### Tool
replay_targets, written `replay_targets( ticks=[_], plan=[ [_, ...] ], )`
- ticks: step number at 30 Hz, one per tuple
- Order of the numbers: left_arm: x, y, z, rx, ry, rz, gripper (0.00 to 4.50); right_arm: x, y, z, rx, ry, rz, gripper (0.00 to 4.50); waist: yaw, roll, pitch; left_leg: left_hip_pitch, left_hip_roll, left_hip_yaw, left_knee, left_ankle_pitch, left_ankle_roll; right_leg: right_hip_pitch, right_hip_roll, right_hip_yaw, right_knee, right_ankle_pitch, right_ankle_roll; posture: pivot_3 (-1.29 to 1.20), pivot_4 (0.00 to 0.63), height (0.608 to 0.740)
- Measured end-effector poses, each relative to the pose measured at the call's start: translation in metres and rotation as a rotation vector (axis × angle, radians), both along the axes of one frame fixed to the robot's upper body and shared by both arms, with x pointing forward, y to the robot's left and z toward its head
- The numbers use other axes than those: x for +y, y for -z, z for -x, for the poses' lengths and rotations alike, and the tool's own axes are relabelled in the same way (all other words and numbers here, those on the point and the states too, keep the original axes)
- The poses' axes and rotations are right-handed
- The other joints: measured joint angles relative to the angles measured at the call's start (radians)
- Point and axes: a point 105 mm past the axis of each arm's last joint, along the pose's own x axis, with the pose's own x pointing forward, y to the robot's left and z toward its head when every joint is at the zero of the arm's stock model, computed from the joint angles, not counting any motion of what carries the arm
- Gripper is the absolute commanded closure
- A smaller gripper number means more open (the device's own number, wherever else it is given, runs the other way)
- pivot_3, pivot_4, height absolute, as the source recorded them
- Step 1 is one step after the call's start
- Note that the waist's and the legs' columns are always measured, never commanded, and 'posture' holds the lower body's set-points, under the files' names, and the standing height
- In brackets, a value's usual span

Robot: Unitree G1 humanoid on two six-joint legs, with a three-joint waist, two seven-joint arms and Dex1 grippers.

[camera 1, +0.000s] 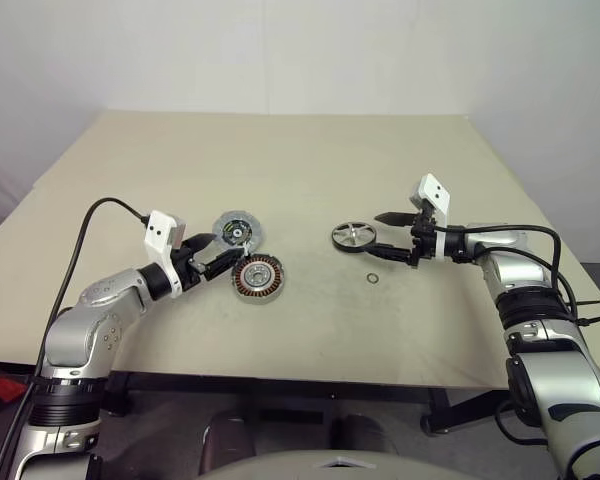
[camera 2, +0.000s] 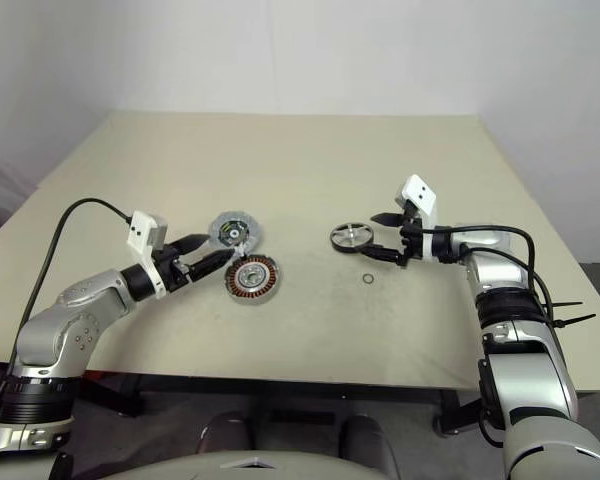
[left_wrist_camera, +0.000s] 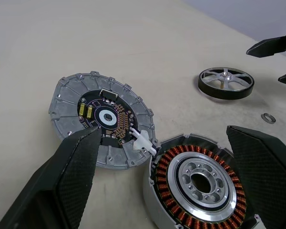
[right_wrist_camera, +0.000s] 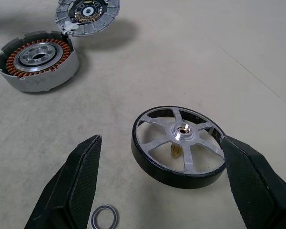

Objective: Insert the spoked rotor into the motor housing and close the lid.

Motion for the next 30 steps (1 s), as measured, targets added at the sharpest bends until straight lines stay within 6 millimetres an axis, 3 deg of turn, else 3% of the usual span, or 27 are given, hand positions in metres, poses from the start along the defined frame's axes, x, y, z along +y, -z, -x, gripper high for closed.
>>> replay_targets(
  ticks=[17,30],
  plan=[
    [0.000,0.000,0.000,0.000,0.000,0.000,0.02,0.000,0.000,0.002,0.006,-0.015,0.002,0.00,0.000,0.000,0.000,0.000,0.000,0.000,0.000,0.000,0.000,0.000,0.000,0.000,0.000,0.000,0.000,0.00,0.000,0.740],
    [0.000,0.000,0.000,-0.001,0.003,-0.002,0.02,-0.019,0.039,0.045,0.170,-0.082,0.092,0.00,-0.001,0.000,0.000,0.000,0.000,0.000,-0.001,0.000,0.000,0.000,0.000,0.000,-0.001,0.000,0.000,0.00,0.000,0.740]
  ],
)
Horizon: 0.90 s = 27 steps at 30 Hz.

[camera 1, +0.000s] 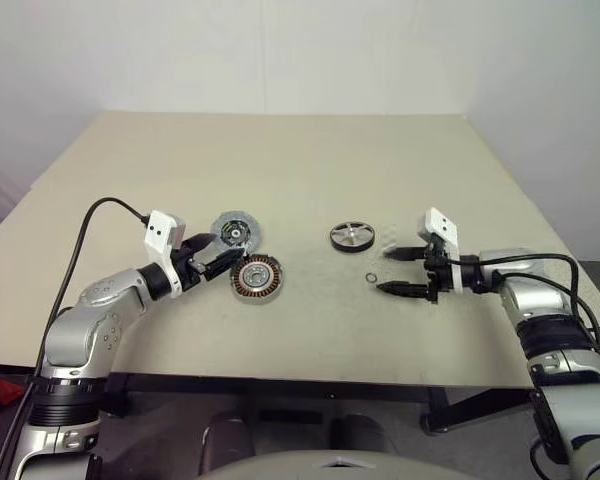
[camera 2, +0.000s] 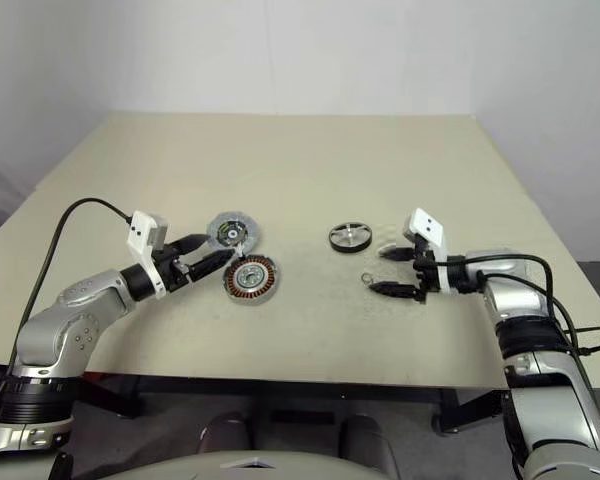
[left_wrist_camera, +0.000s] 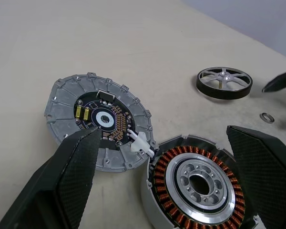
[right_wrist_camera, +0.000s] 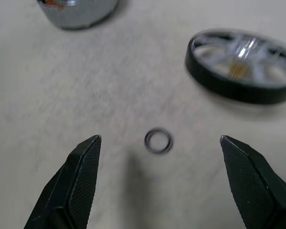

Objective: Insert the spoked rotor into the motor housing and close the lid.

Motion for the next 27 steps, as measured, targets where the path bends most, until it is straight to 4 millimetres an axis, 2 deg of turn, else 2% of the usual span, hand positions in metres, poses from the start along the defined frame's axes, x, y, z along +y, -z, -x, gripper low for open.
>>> replay_targets(
  ticks=[15,18,21,27],
  plan=[
    [0.002,-0.001,0.000,-0.001,0.002,-0.011,0.02,0.015,0.009,-0.002,-0.023,-0.012,0.009,0.00,0.000,0.000,0.000,0.000,0.000,0.000,0.000,0.000,0.000,0.000,0.000,0.000,0.000,0.000,0.000,0.00,0.000,0.740],
    [0.002,-0.001,0.000,-0.001,0.002,-0.013,0.00,0.016,0.012,-0.002,-0.026,-0.006,0.006,0.57,0.000,0.000,0.000,0.000,0.000,0.000,0.000,0.000,0.000,0.000,0.000,0.000,0.000,0.000,0.000,0.00,0.000,0.740],
    [0.002,-0.001,0.000,-0.001,0.002,-0.015,0.00,0.015,0.016,-0.002,-0.022,0.002,0.006,1.57,0.000,0.000,0.000,0.000,0.000,0.000,0.000,0.000,0.000,0.000,-0.001,0.000,-0.001,0.000,0.000,0.00,0.000,0.740],
    [0.003,-0.001,0.000,-0.001,0.003,-0.019,0.00,0.014,0.018,-0.002,-0.036,0.001,0.012,1.57,0.000,0.000,0.000,0.000,-0.001,0.000,0.000,0.000,0.000,0.000,-0.001,0.000,0.000,0.000,0.000,0.00,0.000,0.740]
  ],
)
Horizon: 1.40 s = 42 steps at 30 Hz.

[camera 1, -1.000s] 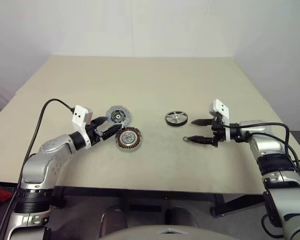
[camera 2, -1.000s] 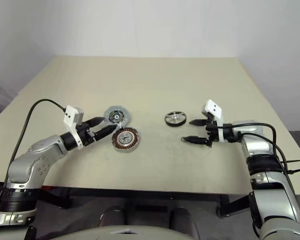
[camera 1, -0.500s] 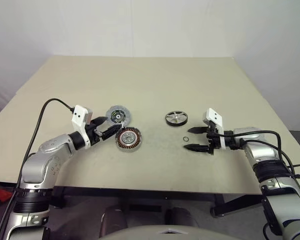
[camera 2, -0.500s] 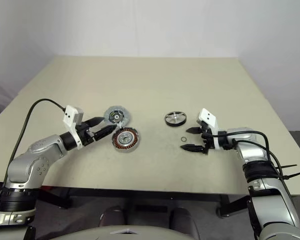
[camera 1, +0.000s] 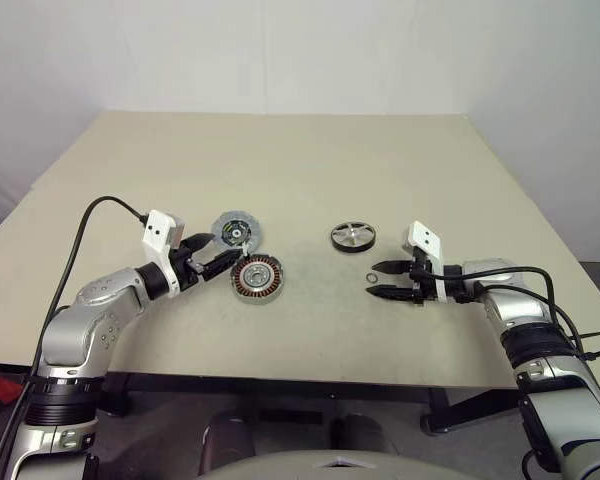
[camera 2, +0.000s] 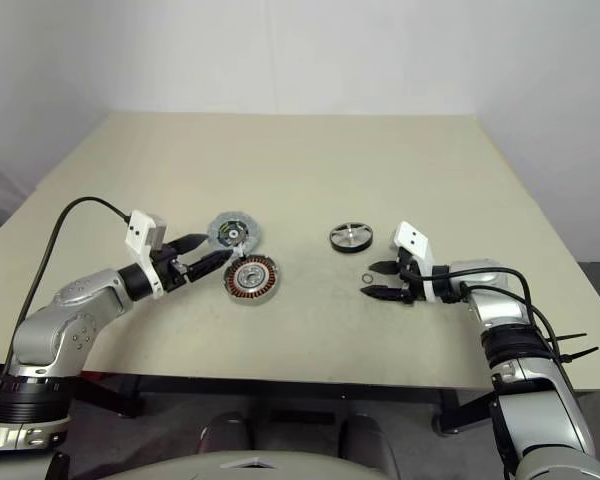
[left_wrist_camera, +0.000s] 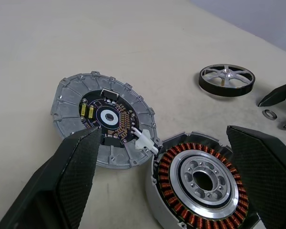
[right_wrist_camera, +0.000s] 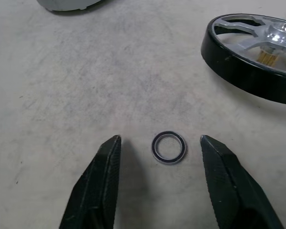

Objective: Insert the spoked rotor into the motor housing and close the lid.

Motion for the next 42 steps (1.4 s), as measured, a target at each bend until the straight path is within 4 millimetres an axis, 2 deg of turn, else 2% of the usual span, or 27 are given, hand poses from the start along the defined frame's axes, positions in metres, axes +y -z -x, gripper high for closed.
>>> replay_targets(
  ticks=[8,11,15,25,28,32,36,38,40,42],
  plan=[
    [0.001,0.000,0.000,0.000,0.000,-0.004,0.00,0.000,0.001,0.000,-0.002,0.000,0.012,1.57,0.000,0.000,0.000,0.001,0.000,0.000,0.000,0.000,0.000,0.001,0.000,0.000,0.000,0.000,0.000,0.00,0.000,0.740],
    [0.001,0.000,0.000,0.000,0.000,-0.005,0.00,-0.001,0.001,-0.001,-0.002,0.005,0.013,2.17,0.000,0.000,0.000,0.001,0.000,0.000,0.000,0.000,0.000,0.001,0.000,0.000,0.000,0.000,0.000,0.00,0.000,0.740],
    [0.001,0.000,0.000,0.000,-0.003,-0.009,0.00,-0.002,0.001,-0.002,-0.003,0.017,0.012,3.48,0.000,0.000,0.000,0.001,0.000,0.000,0.000,0.000,0.000,0.001,0.000,0.000,0.000,0.000,0.000,0.00,0.000,0.740],
    [0.001,0.001,0.000,0.000,-0.004,-0.013,0.00,-0.003,0.002,-0.004,-0.005,0.019,0.010,3.48,0.000,0.000,0.000,0.001,0.000,0.000,0.000,0.000,0.000,0.001,0.000,0.000,0.000,0.000,0.000,0.00,0.000,0.740],
    [0.001,0.001,0.000,-0.001,-0.004,-0.014,0.00,-0.003,0.002,-0.005,0.001,0.018,0.006,3.89,0.000,0.000,0.000,0.001,0.000,0.000,0.000,0.000,0.000,0.001,0.000,0.000,0.000,0.000,0.000,0.00,0.000,0.740],
    [0.001,0.001,0.000,-0.001,-0.004,-0.014,0.00,-0.001,0.000,-0.006,0.018,0.028,-0.031,3.89,0.000,0.000,0.000,0.001,0.000,0.000,0.000,0.000,0.000,0.001,0.000,0.000,0.000,0.000,0.000,0.00,0.000,0.740],
    [0.001,0.000,0.000,-0.001,-0.003,-0.013,0.00,0.017,-0.024,-0.010,0.029,0.023,-0.200,3.89,-0.002,0.001,0.001,0.001,0.000,0.000,-0.001,0.000,0.000,0.000,0.000,0.000,0.000,0.000,0.000,0.00,0.000,0.740],
    [0.001,0.000,0.000,-0.001,-0.003,-0.013,0.00,0.029,-0.048,-0.013,-0.008,-0.018,-0.266,3.89,0.000,0.001,0.001,0.001,0.000,0.000,-0.001,0.000,0.000,0.000,0.000,0.000,0.000,0.000,0.000,0.00,0.000,0.740],
    [0.001,0.000,0.000,-0.001,-0.003,-0.013,0.00,0.039,-0.069,-0.015,-0.064,-0.064,-0.286,3.89,0.002,0.001,0.000,0.001,0.000,0.000,-0.001,0.000,0.000,0.000,0.000,0.000,0.000,0.000,0.000,0.00,0.000,0.740],
    [0.001,0.000,0.000,-0.001,-0.003,-0.013,0.00,0.044,-0.078,-0.014,-0.091,-0.090,-0.289,3.89,0.003,0.000,0.000,0.000,0.000,0.000,-0.001,0.000,0.000,0.001,0.000,0.000,0.000,0.000,0.000,0.00,0.000,0.740]
  ],
)
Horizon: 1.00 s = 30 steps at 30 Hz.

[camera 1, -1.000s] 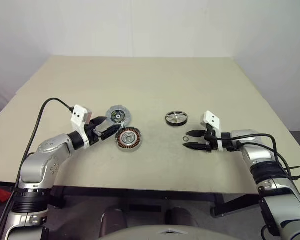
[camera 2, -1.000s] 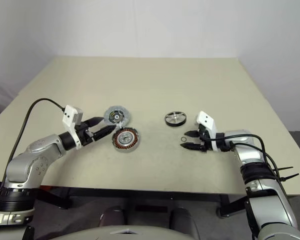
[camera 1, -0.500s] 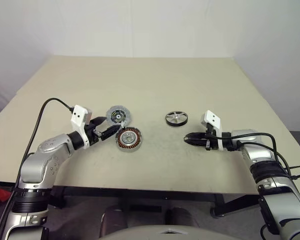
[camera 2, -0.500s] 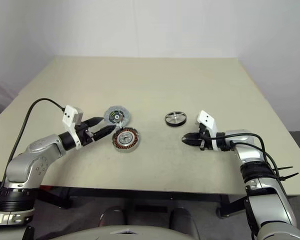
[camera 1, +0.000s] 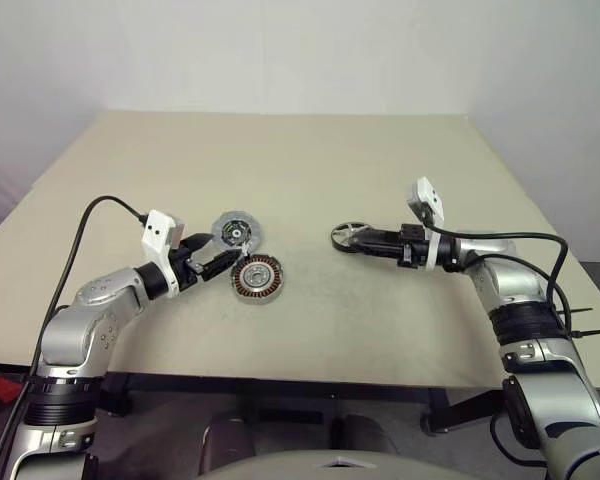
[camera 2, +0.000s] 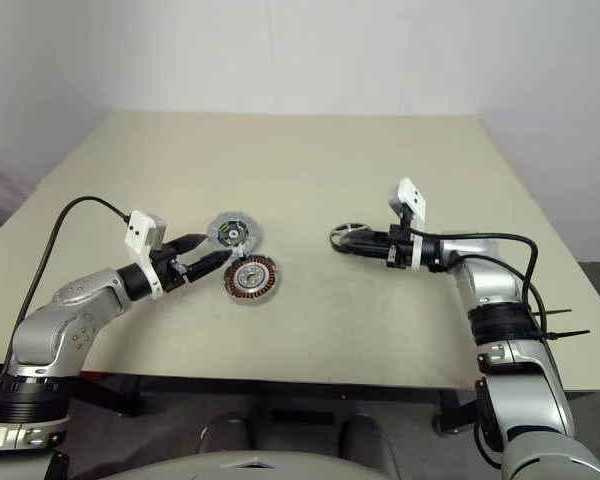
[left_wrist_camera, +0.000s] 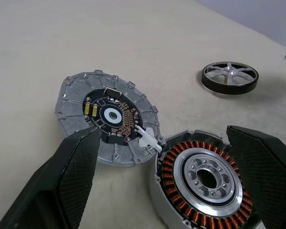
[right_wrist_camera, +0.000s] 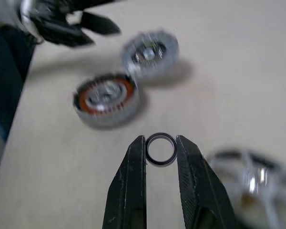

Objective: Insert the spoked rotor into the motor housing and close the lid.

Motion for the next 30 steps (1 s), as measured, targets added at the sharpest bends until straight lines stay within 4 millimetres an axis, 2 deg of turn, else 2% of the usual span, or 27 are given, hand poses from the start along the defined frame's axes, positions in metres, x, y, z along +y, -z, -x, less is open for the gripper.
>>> replay_targets(
  ticks=[5,10,15,19,30],
  plan=[
    [0.000,0.000,0.000,0.001,-0.001,0.000,0.00,0.018,-0.004,0.005,-0.005,-0.062,-0.016,3.89,-0.002,0.000,0.000,0.000,0.000,0.000,0.000,0.000,0.000,0.000,0.000,0.000,0.000,0.000,0.000,0.00,0.000,0.740],
    [0.002,0.003,0.001,0.010,-0.006,-0.006,0.00,0.050,-0.006,0.002,-0.022,-0.150,-0.048,3.89,-0.017,0.000,0.000,0.000,0.000,-0.001,-0.001,0.001,-0.001,0.000,0.000,0.000,0.001,0.000,0.000,0.00,0.000,0.740],
    [0.006,0.007,0.004,0.026,-0.017,-0.018,0.00,0.090,0.016,0.008,0.022,-0.241,-0.053,3.89,-0.025,0.000,0.000,-0.001,0.000,-0.002,-0.003,0.001,-0.002,-0.001,0.000,-0.001,-0.001,0.000,0.000,0.00,0.000,0.740],
    [0.012,0.011,0.006,0.039,-0.035,-0.032,0.00,0.118,0.026,0.016,0.037,-0.306,-0.052,3.89,-0.027,0.000,0.000,-0.001,0.000,-0.003,-0.003,0.001,-0.003,-0.001,0.000,-0.002,-0.001,0.000,0.000,0.00,0.000,0.740],
    [0.034,0.018,0.015,0.070,-0.097,-0.082,0.00,0.153,0.047,0.004,0.082,-0.268,-0.002,3.89,-0.028,0.000,0.000,-0.002,0.000,-0.010,-0.005,0.004,-0.007,0.000,0.001,-0.003,0.000,-0.001,-0.001,0.00,0.000,0.740]
  ],
)
